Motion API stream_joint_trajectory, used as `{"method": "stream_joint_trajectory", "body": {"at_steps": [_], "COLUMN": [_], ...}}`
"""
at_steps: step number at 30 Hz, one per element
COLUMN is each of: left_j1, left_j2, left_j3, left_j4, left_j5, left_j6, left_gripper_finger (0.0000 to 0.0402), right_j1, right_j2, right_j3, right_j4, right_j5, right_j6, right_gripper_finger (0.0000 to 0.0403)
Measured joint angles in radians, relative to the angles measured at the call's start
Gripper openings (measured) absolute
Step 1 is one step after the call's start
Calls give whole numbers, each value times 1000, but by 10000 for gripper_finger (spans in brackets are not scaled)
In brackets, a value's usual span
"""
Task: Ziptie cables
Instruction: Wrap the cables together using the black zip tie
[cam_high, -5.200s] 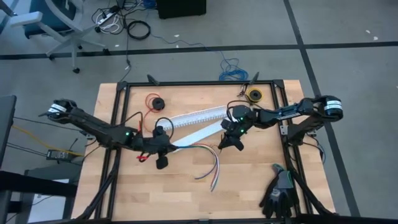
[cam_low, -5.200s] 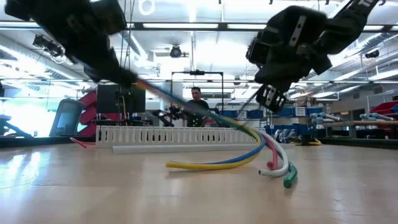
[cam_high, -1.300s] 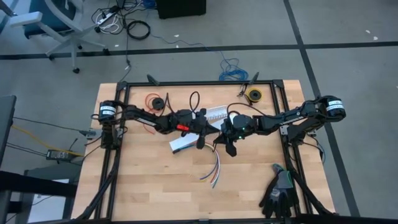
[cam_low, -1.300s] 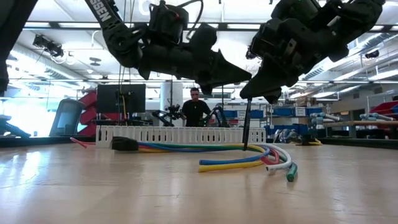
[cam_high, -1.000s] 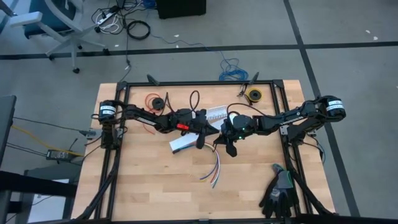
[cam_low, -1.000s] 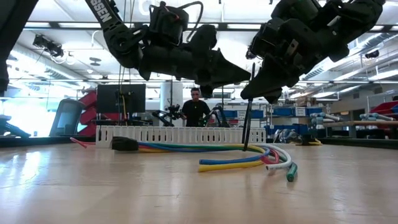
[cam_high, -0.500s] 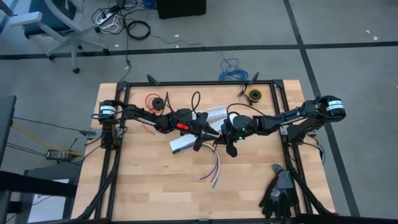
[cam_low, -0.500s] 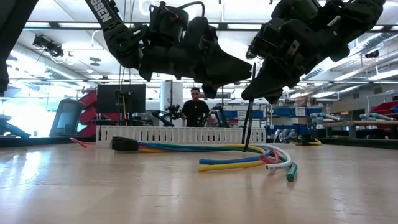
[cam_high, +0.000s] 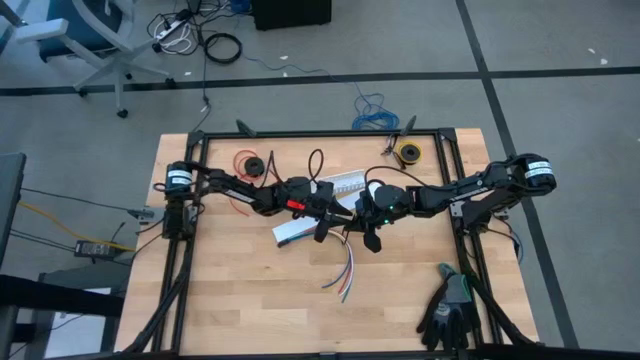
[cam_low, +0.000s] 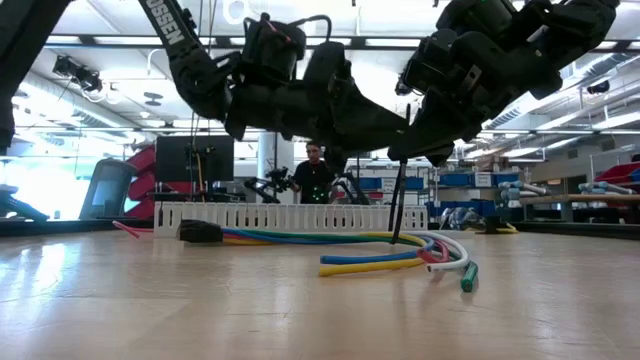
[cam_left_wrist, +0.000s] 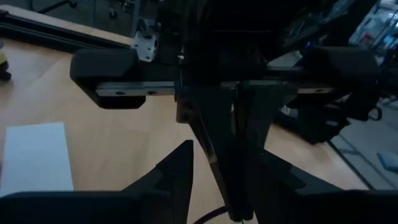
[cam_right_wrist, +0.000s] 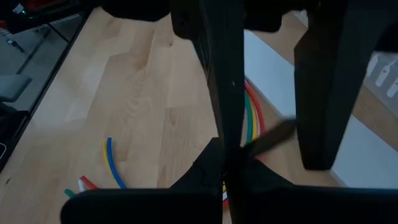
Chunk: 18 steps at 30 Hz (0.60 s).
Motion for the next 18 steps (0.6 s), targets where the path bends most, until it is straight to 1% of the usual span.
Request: {"method": "stream_joint_trajectory", "body": {"at_steps": [4,11,15,18], "left_j1": [-5,-5,-5,-5], "left_j2": [34,36,36,36], "left_j3": [3,13,13,13], "left_j4": [81,107,100,100], "left_j5": [-2,-2,-11,-15], "left_j6": [-32,-33,-33,-33], "left_gripper_finger": [142,135,112,76], "right_j1": [0,0,0,0], "right_j2": [0,0,0,0], "right_j3": [0,0,0,0], "right_j4": [0,-1,-1,-1], "right_j5": [-1,8,7,7], "right_j6": [-1,-11,-11,-11], "right_gripper_finger": [0,0,0,0]}}
